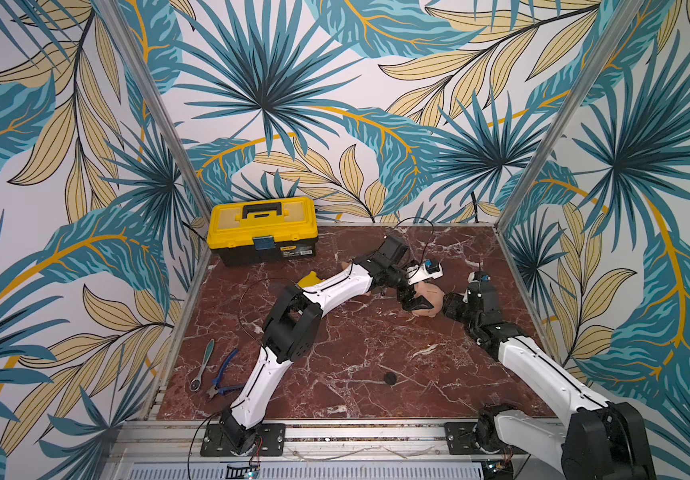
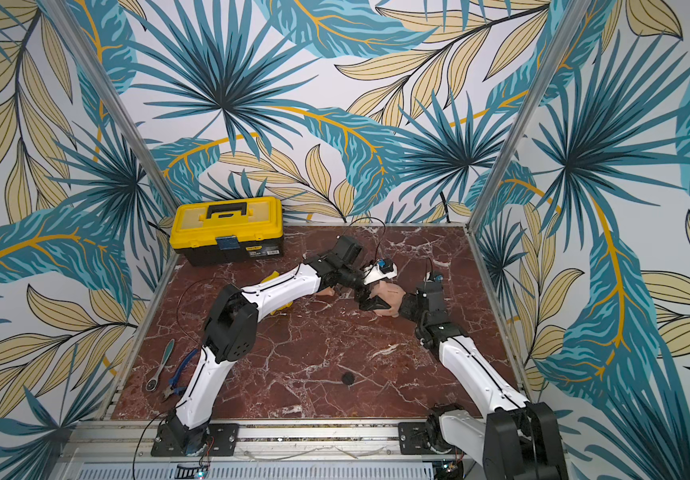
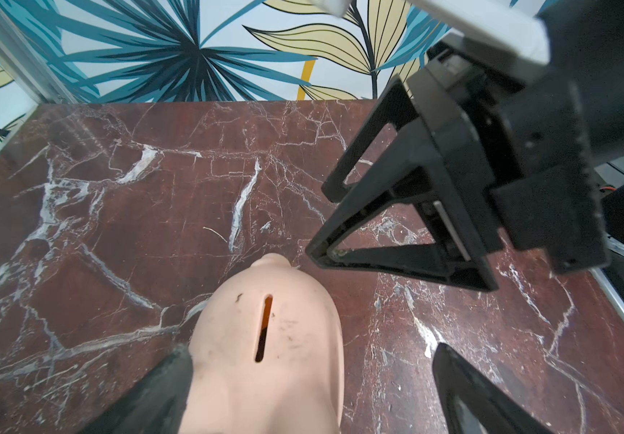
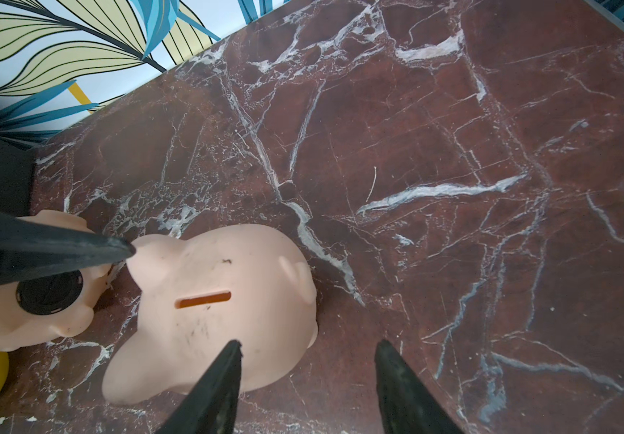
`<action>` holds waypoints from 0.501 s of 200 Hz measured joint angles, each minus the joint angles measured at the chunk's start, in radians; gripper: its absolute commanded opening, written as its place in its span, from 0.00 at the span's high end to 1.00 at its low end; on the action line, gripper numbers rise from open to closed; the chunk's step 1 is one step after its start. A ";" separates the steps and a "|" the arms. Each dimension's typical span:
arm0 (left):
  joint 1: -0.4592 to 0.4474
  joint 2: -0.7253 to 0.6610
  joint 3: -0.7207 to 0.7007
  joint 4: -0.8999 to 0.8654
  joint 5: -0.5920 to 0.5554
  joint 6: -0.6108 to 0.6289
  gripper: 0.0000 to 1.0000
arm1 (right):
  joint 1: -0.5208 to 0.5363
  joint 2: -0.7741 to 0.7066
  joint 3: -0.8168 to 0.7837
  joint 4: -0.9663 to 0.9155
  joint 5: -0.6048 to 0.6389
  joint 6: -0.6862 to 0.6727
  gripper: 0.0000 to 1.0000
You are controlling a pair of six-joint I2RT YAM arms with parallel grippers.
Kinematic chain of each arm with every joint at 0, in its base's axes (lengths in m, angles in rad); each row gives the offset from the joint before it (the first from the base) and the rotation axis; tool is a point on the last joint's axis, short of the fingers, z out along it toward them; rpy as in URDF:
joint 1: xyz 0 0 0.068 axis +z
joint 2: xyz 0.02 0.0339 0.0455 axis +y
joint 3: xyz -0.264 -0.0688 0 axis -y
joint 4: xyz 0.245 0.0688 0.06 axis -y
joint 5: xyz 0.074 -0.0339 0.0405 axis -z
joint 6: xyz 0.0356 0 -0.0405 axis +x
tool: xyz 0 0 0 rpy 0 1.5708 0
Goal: Close piggy banks
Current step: Move the piggy bank to the center of the board.
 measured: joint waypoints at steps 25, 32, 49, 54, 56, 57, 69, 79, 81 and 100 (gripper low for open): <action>-0.003 0.000 0.000 0.014 -0.028 -0.009 0.01 | -0.004 0.004 0.000 0.000 -0.005 0.000 0.42; -0.003 0.000 0.000 0.018 -0.033 -0.009 0.00 | -0.005 0.006 0.000 0.000 -0.006 0.000 0.42; 0.000 0.000 0.000 0.019 -0.041 -0.009 0.01 | -0.007 0.012 0.000 0.000 -0.010 0.000 0.42; 0.003 0.000 0.000 0.021 -0.041 -0.008 0.00 | -0.008 0.013 0.000 0.000 -0.012 0.000 0.42; 0.003 0.000 0.000 0.021 -0.041 -0.009 0.01 | -0.008 0.013 0.000 0.000 -0.013 0.000 0.42; 0.003 0.000 0.000 0.021 -0.041 -0.009 0.01 | -0.008 0.013 0.000 0.000 -0.013 0.001 0.42; 0.008 0.002 0.000 0.024 -0.038 -0.008 0.01 | -0.009 0.014 0.000 0.000 -0.016 0.001 0.42; 0.013 0.005 0.000 0.027 -0.032 -0.008 0.00 | -0.009 0.015 0.000 0.000 -0.017 0.001 0.42; 0.015 0.006 0.000 0.027 -0.030 -0.008 0.01 | -0.009 0.015 0.000 0.000 -0.017 0.001 0.42; 0.029 0.018 0.000 0.031 -0.003 -0.008 0.00 | -0.010 0.018 0.000 0.000 -0.021 0.001 0.42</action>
